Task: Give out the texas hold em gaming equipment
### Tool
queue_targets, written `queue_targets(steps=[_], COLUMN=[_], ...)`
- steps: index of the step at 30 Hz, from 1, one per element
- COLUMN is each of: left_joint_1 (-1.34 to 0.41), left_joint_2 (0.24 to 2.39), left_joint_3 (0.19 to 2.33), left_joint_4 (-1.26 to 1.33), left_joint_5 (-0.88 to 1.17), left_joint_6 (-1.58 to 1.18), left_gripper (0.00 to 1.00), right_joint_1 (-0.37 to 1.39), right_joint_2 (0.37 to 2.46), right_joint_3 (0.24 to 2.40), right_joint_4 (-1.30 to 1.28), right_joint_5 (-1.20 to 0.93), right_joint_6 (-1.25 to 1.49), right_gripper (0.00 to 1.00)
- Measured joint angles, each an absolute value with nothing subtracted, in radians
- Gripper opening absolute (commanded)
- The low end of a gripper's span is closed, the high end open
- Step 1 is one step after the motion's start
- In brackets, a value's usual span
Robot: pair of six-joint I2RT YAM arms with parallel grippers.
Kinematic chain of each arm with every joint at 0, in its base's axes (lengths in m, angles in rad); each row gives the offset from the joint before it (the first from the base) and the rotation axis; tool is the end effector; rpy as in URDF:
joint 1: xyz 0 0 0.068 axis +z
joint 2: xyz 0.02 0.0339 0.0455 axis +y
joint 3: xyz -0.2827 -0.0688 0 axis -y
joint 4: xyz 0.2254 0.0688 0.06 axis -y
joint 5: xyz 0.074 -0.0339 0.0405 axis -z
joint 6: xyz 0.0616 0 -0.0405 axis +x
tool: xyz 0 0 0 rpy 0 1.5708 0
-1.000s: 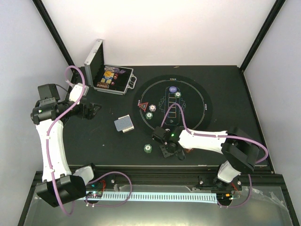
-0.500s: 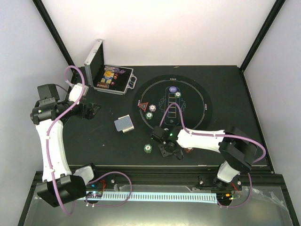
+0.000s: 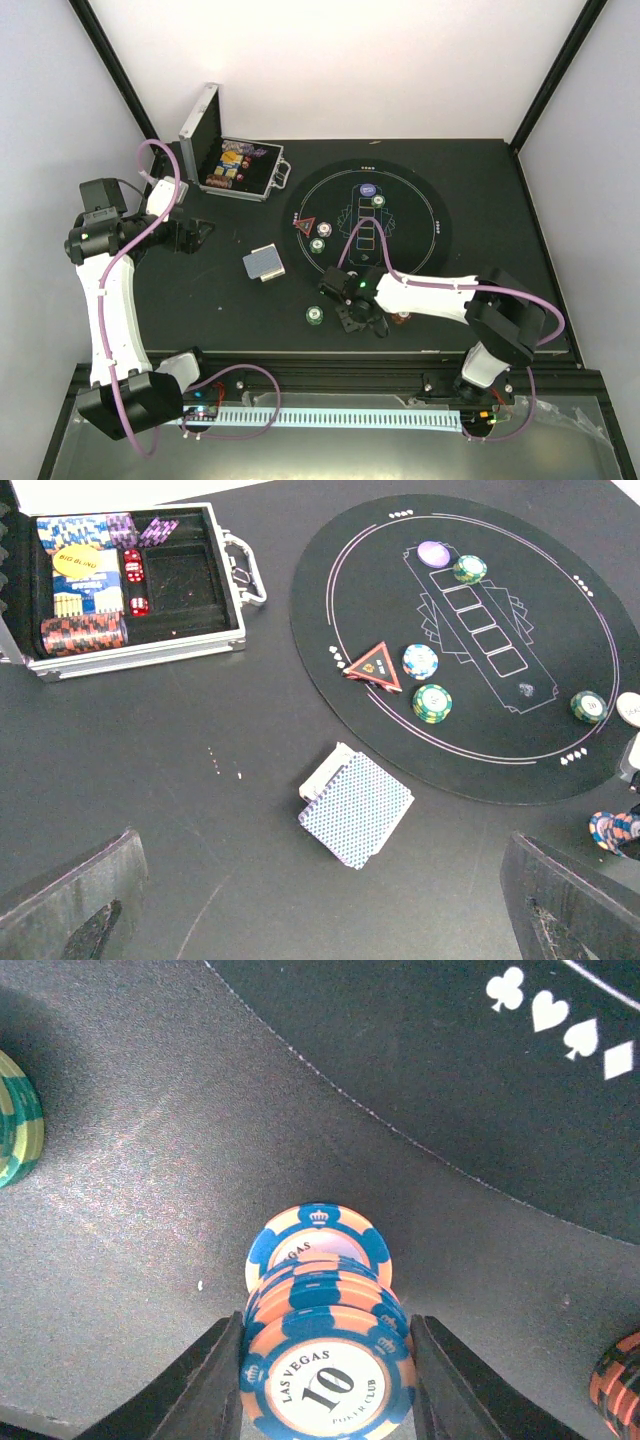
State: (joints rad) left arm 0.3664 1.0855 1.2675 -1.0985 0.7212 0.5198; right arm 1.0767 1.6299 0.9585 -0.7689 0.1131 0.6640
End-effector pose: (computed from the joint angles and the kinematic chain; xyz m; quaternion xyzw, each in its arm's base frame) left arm 0.1753 0.0237 0.3679 0.1809 0.8748 -0.1729 0.4149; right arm 0.1333 0.2327 0.1684 -0.2005 0.9759 0.0134 0.0851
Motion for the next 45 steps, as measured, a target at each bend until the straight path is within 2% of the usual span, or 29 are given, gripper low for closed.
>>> queue_targets(steps=[10, 19, 32, 39, 45], left_joint_1=[0.366, 0.367, 0.372, 0.372, 0.372], left_joint_2=[1.085, 1.087, 1.113, 1.136, 1.140], left_joint_3=[1.267, 1.267, 1.267, 1.267, 1.267], left_joint_4=[-1.098, -1.098, -1.092, -1.082, -1.074], left_joint_5=[0.721, 0.721, 0.721, 0.723, 0.728], left_joint_6=[0.520, 0.520, 0.520, 0.521, 0.521], left_gripper=[0.99, 0.99, 0.99, 0.99, 0.99], right_joint_1=[1.040, 0.736, 0.342, 0.265, 0.261], right_joint_2=[1.608, 1.636, 2.183, 2.421, 2.550], right_joint_3=[1.092, 1.355, 1.958, 2.235, 2.321], right_joint_4=[-0.878, -0.931, -0.976, -1.021, -1.018], right_joint_5=[0.171, 0.193, 0.198, 0.172, 0.145], right_joint_6=[0.630, 0.495, 0.352, 0.339, 0.339], right_gripper=[0.17, 0.14, 0.14, 0.15, 0.18])
